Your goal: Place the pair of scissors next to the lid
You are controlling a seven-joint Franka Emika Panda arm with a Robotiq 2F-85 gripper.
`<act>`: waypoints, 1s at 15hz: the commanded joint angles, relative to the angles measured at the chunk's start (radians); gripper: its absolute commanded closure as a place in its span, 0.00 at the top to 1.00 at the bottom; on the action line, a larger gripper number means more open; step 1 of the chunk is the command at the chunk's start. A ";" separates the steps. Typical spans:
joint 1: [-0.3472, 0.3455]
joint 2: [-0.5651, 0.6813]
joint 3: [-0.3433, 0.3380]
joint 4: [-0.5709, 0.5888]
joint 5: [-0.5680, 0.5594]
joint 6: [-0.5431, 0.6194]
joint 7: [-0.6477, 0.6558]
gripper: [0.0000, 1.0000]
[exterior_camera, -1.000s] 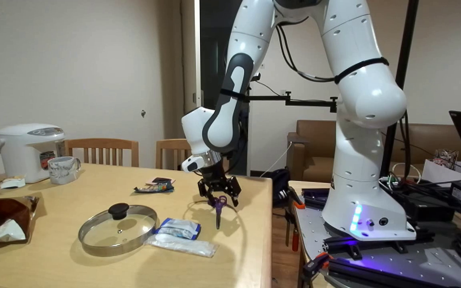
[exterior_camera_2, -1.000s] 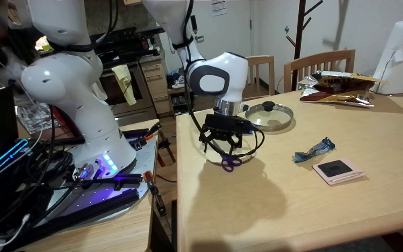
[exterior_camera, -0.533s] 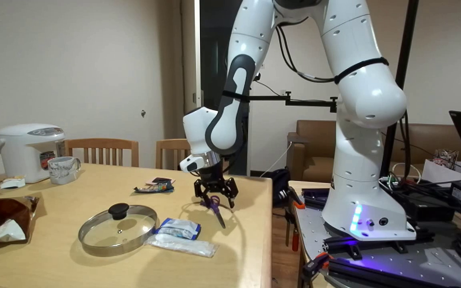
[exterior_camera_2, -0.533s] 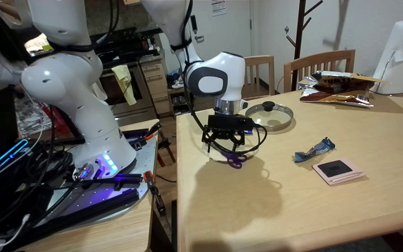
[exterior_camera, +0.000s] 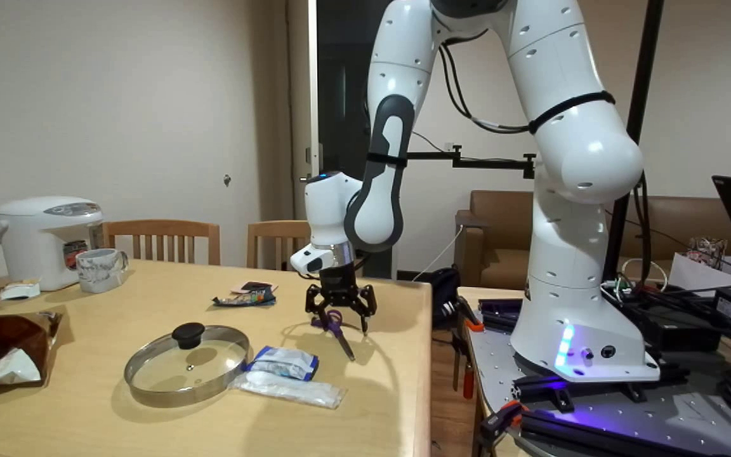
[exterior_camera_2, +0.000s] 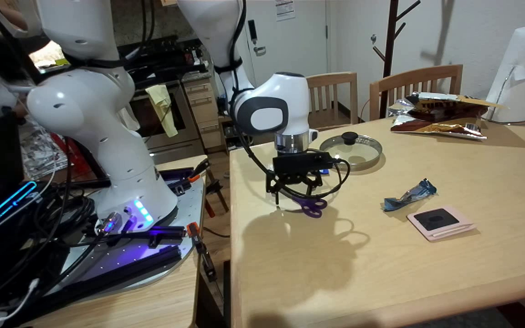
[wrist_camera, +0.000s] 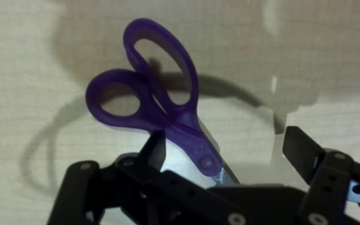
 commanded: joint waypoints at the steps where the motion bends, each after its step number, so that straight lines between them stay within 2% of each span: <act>1: -0.005 -0.011 0.004 -0.001 -0.004 -0.023 -0.015 1.00; 3: -0.010 -0.022 0.006 -0.013 -0.004 0.019 -0.016 1.00; 12: 0.002 -0.044 -0.001 -0.027 -0.017 0.061 -0.008 1.00; 15: -0.009 -0.039 0.011 -0.032 -0.026 0.081 -0.045 1.00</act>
